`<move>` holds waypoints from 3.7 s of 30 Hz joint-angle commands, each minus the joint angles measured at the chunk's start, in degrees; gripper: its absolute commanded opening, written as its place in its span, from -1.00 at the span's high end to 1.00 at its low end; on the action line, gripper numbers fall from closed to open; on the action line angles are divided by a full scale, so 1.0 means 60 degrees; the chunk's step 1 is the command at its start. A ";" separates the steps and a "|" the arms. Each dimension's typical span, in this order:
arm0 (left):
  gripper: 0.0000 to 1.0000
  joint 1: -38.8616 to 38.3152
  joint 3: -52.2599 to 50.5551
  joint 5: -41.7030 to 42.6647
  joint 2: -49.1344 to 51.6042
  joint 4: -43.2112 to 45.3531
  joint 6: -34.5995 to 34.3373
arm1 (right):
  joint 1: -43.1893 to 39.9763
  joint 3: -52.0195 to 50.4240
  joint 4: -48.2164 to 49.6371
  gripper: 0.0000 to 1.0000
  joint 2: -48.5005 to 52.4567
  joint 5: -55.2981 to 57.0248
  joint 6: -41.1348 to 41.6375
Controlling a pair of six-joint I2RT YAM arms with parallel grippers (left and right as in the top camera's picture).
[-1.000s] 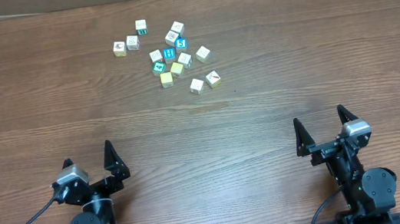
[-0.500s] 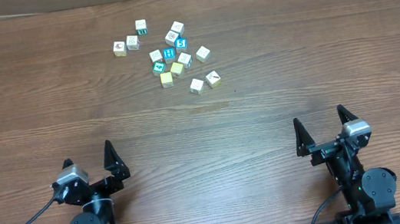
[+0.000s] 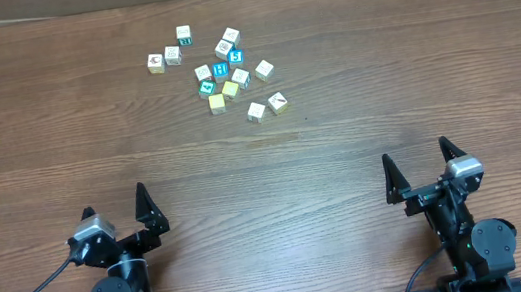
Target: Form a circle
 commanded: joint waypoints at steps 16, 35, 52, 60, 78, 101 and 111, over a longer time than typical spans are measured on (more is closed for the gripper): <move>-0.99 -0.0055 -0.0029 0.0084 -0.0106 0.0004 0.0178 | -0.0025 -0.0098 0.0047 -1.00 -0.0102 0.0069 -0.0015; -0.99 -0.0055 0.4637 0.1832 0.1606 -0.2823 0.0295 | -0.0025 -0.0098 0.0047 -1.00 -0.0102 0.0069 -0.0011; -0.99 -0.0084 1.9478 0.2619 1.3256 -1.1846 0.1621 | -0.0025 -0.0098 0.0047 -1.00 -0.0102 0.0069 -0.0011; -0.99 -0.0091 2.4115 0.3260 1.7420 -1.4069 0.1606 | -0.0025 -0.0098 0.0047 -1.00 -0.0102 0.0069 -0.0011; 0.83 -0.0765 2.4123 0.3428 2.0371 -1.3384 0.0590 | -0.0025 -0.0098 0.0047 -1.00 -0.0102 0.0069 -0.0011; 0.38 -0.3395 2.4123 0.1235 2.3799 -1.0939 0.0186 | -0.0025 -0.0098 0.0047 -1.00 -0.0102 0.0069 -0.0015; 0.39 -0.3388 2.4119 0.1206 2.4746 -1.0251 -0.0157 | -0.0025 -0.0098 0.0047 -1.00 -0.0102 0.0069 -0.0011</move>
